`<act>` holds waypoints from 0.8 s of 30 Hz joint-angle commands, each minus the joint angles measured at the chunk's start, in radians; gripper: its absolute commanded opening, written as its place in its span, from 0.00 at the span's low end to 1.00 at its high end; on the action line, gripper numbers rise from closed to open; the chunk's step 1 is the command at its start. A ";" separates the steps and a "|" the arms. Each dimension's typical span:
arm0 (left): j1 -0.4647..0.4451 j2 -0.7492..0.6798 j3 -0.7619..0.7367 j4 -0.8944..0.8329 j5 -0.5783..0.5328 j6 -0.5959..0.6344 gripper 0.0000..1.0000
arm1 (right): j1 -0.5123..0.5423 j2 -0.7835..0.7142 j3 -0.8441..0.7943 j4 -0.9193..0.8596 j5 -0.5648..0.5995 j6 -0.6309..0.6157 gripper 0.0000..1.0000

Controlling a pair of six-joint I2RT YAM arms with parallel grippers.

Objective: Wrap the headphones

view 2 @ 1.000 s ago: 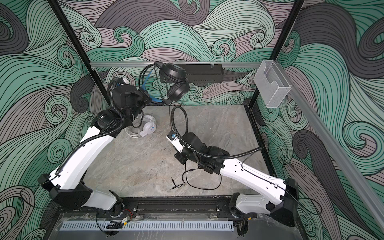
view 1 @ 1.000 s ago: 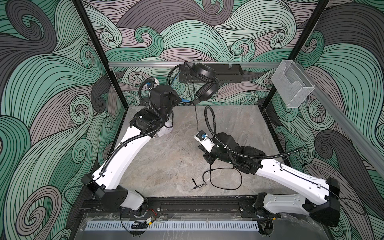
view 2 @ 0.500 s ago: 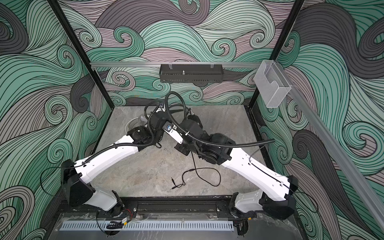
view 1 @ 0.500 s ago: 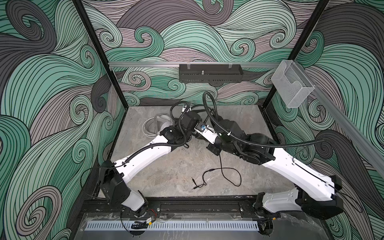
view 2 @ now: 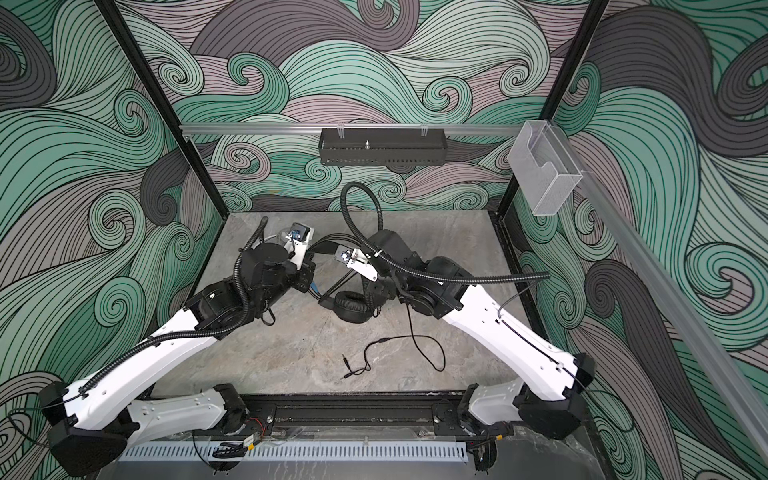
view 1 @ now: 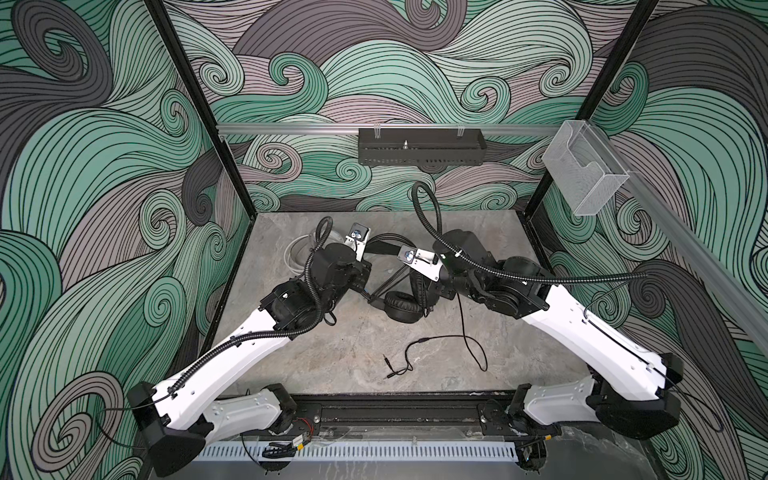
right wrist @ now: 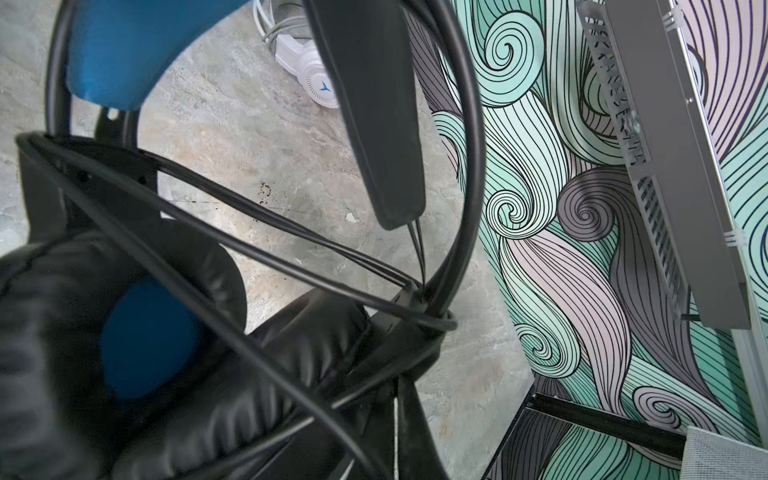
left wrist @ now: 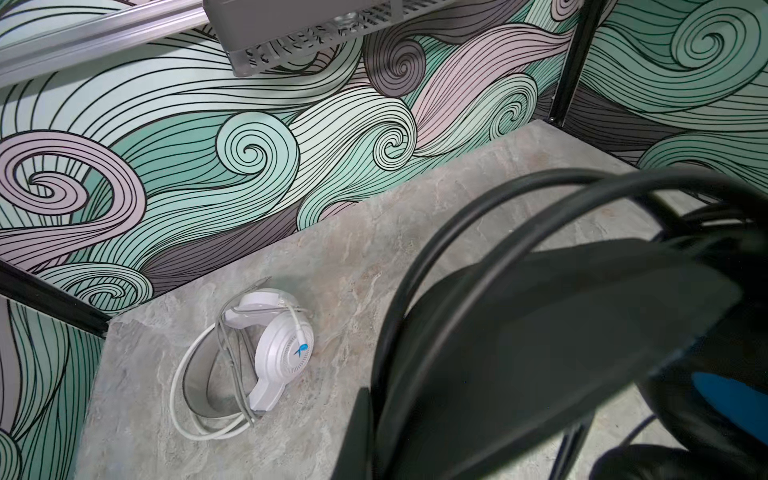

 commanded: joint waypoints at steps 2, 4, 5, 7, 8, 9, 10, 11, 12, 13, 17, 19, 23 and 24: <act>-0.003 -0.025 0.030 -0.150 0.159 0.050 0.00 | -0.021 -0.034 0.023 0.046 0.113 -0.062 0.00; -0.003 -0.014 0.050 -0.177 0.160 0.055 0.00 | -0.014 -0.046 0.006 0.067 0.131 -0.098 0.00; -0.002 -0.013 0.056 -0.183 0.158 0.056 0.00 | -0.013 -0.053 -0.002 0.073 0.137 -0.112 0.00; -0.003 -0.010 0.064 -0.183 0.155 0.059 0.00 | -0.010 -0.070 -0.021 0.086 0.143 -0.130 0.00; 0.000 -0.005 0.070 -0.185 0.151 0.057 0.00 | -0.007 -0.080 -0.034 0.095 0.146 -0.137 0.01; -0.001 0.000 0.077 -0.188 0.148 0.054 0.00 | -0.007 -0.090 -0.047 0.103 0.154 -0.143 0.01; -0.001 0.004 0.082 -0.191 0.148 0.053 0.00 | -0.005 -0.096 -0.058 0.108 0.164 -0.149 0.01; 0.000 0.008 0.088 -0.191 0.148 0.050 0.00 | -0.003 -0.105 -0.069 0.112 0.179 -0.158 0.01; 0.001 0.012 0.093 -0.192 0.148 0.047 0.00 | 0.000 -0.111 -0.076 0.115 0.191 -0.169 0.01; 0.000 0.014 0.097 -0.195 0.149 0.046 0.00 | 0.006 -0.118 -0.084 0.118 0.198 -0.180 0.02; 0.001 0.029 0.113 -0.198 0.148 0.050 0.00 | 0.031 -0.148 -0.126 0.158 0.240 -0.238 0.05; 0.000 0.038 0.121 -0.204 0.150 0.056 0.00 | 0.042 -0.151 -0.133 0.170 0.262 -0.266 0.05; 0.000 0.045 0.120 -0.202 0.150 0.079 0.00 | 0.043 -0.149 -0.140 0.183 0.286 -0.295 0.07; 0.001 0.045 0.121 -0.201 0.152 0.085 0.00 | 0.040 -0.151 -0.147 0.192 0.287 -0.300 0.10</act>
